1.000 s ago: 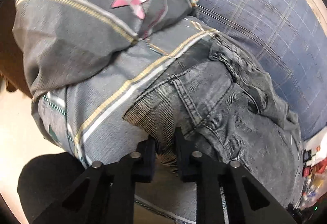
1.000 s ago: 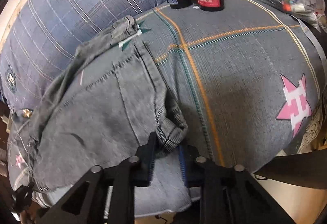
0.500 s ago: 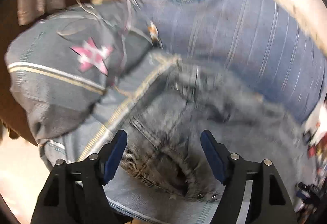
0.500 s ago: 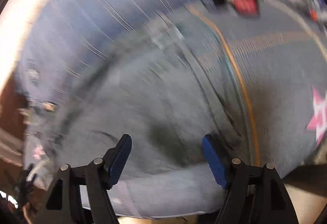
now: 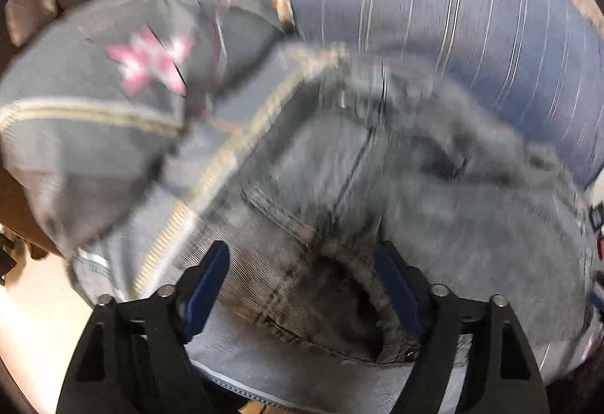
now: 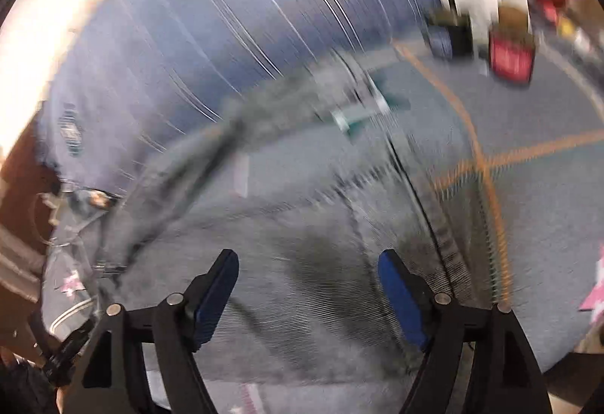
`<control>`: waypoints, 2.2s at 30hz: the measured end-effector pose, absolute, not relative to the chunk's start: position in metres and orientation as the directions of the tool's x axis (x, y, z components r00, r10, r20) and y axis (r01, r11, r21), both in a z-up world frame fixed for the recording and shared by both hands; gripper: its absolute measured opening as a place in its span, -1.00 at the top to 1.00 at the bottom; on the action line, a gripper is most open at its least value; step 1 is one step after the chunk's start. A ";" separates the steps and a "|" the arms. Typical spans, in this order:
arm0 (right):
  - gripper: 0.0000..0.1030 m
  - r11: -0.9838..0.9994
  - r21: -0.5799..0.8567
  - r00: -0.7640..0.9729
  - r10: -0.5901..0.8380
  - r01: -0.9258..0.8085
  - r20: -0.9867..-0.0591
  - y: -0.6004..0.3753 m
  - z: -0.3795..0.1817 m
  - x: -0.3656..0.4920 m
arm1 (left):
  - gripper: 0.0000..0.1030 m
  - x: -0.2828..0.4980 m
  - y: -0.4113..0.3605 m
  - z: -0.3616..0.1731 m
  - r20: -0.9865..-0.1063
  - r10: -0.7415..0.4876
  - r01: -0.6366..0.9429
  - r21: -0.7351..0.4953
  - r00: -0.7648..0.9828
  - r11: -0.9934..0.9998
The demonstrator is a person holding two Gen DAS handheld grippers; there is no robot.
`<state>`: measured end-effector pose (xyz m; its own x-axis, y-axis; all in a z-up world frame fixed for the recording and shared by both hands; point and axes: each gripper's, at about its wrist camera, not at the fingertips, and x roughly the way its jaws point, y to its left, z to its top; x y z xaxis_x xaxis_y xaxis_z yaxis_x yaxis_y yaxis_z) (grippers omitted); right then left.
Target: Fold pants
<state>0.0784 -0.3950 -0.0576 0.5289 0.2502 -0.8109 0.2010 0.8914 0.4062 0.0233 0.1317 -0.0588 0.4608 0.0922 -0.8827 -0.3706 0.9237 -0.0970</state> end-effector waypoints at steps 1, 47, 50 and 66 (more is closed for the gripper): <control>-0.55 0.888 0.388 0.470 0.241 0.246 -0.849 -0.397 -0.074 0.085 | -0.59 0.028 0.135 -0.073 -0.913 0.079 -0.383 -0.088 0.400 0.920; 0.72 0.978 0.022 0.414 -0.067 0.207 -0.908 -0.428 -0.023 0.201 | -0.61 0.174 0.178 -0.054 -0.900 -0.003 -0.373 -0.183 0.435 0.910; 0.61 0.985 -0.018 0.393 -0.085 0.171 -0.915 -0.425 -0.032 0.201 | -0.61 0.180 0.188 -0.049 -0.897 0.000 -0.372 -0.183 0.441 0.910; -0.46 0.948 0.275 0.541 0.149 0.160 -0.828 -0.446 -0.002 0.259 | -0.40 0.292 0.203 -0.057 -0.878 -0.208 -0.369 -0.383 0.432 0.847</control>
<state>0.2595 -0.4459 -0.0021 0.5408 0.1493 -0.8278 0.1596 0.9480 0.2752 0.2921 0.2034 -0.0573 0.4320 -0.2080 -0.8775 -0.3693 0.8469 -0.3826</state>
